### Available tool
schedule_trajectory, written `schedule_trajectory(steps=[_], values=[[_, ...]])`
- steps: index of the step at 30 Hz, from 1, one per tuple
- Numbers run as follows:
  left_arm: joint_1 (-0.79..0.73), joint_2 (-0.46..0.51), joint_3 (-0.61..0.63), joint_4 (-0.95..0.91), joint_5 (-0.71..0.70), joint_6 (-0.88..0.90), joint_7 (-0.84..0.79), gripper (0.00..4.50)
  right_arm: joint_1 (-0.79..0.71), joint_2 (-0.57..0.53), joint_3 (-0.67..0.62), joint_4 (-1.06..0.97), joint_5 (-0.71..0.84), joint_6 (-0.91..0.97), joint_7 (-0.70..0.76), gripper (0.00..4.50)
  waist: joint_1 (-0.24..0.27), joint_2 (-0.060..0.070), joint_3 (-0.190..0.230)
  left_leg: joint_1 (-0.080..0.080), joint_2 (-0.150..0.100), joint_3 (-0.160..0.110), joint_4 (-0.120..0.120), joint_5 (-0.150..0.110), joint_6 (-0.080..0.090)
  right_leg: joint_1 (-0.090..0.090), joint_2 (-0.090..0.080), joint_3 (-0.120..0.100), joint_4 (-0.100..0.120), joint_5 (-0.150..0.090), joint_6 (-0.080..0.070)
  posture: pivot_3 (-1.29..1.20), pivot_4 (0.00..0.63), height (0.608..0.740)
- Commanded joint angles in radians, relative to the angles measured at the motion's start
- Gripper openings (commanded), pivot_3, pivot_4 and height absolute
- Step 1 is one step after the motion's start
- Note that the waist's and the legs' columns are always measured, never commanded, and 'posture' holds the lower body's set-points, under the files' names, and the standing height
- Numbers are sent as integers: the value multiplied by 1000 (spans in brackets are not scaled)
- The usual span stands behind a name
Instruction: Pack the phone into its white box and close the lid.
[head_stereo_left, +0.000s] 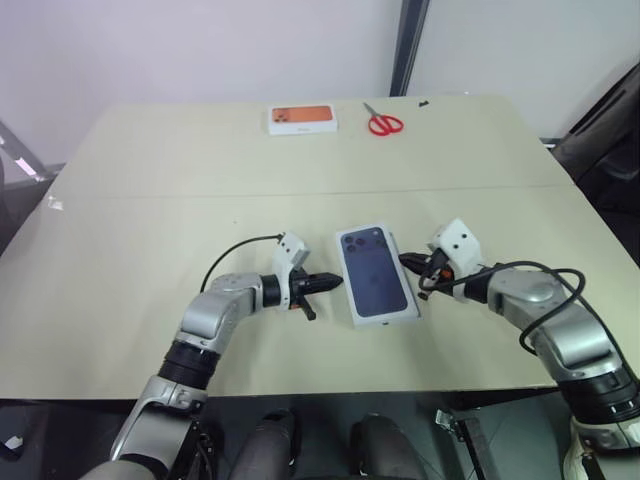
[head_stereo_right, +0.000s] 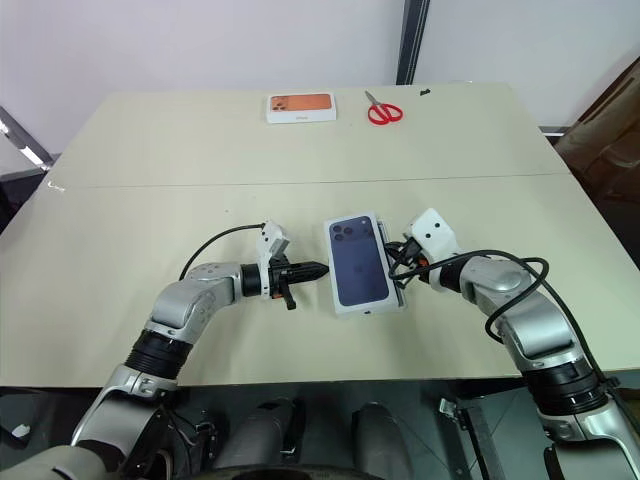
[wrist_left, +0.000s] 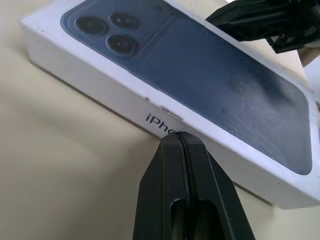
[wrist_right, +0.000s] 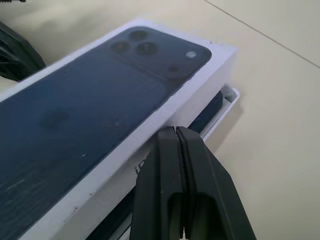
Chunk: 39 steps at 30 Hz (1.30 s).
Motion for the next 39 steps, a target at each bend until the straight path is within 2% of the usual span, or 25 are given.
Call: schedule_trajectory(steps=[1,11,14,25,29,39], values=[[-26,-20,11,-63,-28,13,5,0,0,12,-31,-48,1,1,15,38,0,0,0,0,0,0,0,0,0,0,0,0,0,0,0,0,150,734],[-48,-53,36,-56,-41,27,22,0,36,6,-48,-53,-42,-4,31,38,1,0,0,0,0,0,0,0,0,0,0,0,0,0,0,0,150,734],[-34,-40,-1,-44,5,-12,11,0,42,11,-50,-53,-50,-1,33,38,0,0,0,0,0,0,0,0,0,0,0,0,0,0,0,0,150,734],[-21,-56,-8,-41,10,-28,19,0,59,6,-63,-43,-84,-9,46,38,1,0,0,0,0,0,0,0,0,0,0,0,0,0,0,0,150,734],[-24,-84,30,-56,-37,10,36,0,58,13,-62,-34,-98,-5,44,38,2,0,0,0,0,0,0,0,0,0,0,0,0,0,0,0,150,734],[-3,-48,15,-63,-16,3,28,0,70,19,-54,-52,-113,-18,75,38,0,0,0,0,0,0,0,0,-1,0,0,0,0,0,0,0,150,734]])
